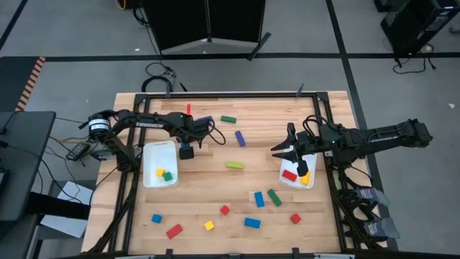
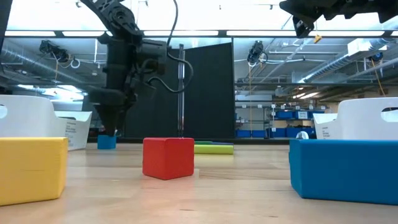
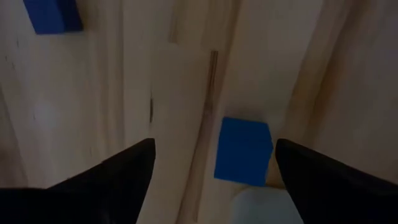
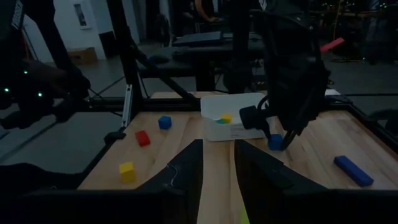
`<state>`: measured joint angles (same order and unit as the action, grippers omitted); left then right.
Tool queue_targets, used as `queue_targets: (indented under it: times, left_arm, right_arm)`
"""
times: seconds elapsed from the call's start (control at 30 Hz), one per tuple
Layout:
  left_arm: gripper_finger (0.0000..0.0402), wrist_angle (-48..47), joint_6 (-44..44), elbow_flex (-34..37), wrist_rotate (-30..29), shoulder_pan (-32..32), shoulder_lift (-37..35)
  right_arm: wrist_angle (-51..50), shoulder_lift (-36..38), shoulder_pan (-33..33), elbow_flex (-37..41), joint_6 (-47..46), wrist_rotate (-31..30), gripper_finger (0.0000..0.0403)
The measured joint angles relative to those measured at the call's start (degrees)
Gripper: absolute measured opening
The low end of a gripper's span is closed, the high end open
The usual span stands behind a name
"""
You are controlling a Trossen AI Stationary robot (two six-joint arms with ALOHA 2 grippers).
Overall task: Sort blocks by size
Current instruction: Put the blue game piece in the left bin
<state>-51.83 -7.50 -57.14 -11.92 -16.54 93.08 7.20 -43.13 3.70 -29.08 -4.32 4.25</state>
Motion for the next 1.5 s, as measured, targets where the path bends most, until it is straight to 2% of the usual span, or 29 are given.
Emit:
queue_targets:
  times: [0.4,0.7,0.83,0.97,1.07,1.17,1.27,1.33,1.5]
  left_arm:
    - [0.0313,1.91,-0.90,3.85,2.32,-0.36,0.00]
    - [0.0300,4.76,-1.51,4.01,2.58,-0.36,0.68]
    - [0.0243,4.77,-1.47,4.01,2.65,-0.36,2.05]
    - [0.0140,4.72,-1.75,4.01,3.48,-0.32,2.86]
    - [0.0140,4.60,-2.45,3.80,4.75,0.10,1.92]
    - [0.0140,4.80,-1.13,1.98,5.00,1.45,-2.87]
    - [0.0140,2.83,1.68,0.07,4.96,3.91,-10.46]
    - [0.0140,0.32,5.15,-0.88,4.93,6.29,-16.08]
    - [0.0140,-12.45,19.55,0.91,1.34,12.15,-26.82]
  right_arm:
    - [0.00,0.00,0.00,0.00,0.00,-0.13,0.0101]
    - [0.00,0.00,0.00,0.00,-0.01,-0.13,0.0101]
    - [0.00,0.00,0.00,-0.02,-0.13,-0.13,0.0101]
    - [0.00,0.02,0.00,-0.02,-0.20,-0.15,0.0101]
    - [0.00,0.00,0.00,-0.02,-0.56,-0.15,0.0101]
    - [0.00,-0.01,0.00,-0.02,0.16,-1.75,0.0101]
    - [0.97,-2.20,-0.14,-0.17,0.21,-10.06,0.0101]
    - [0.56,-5.90,-0.86,-0.38,-0.06,-12.90,0.0100]
    - [0.55,-19.71,-4.24,-4.44,-3.39,-14.70,0.0103]
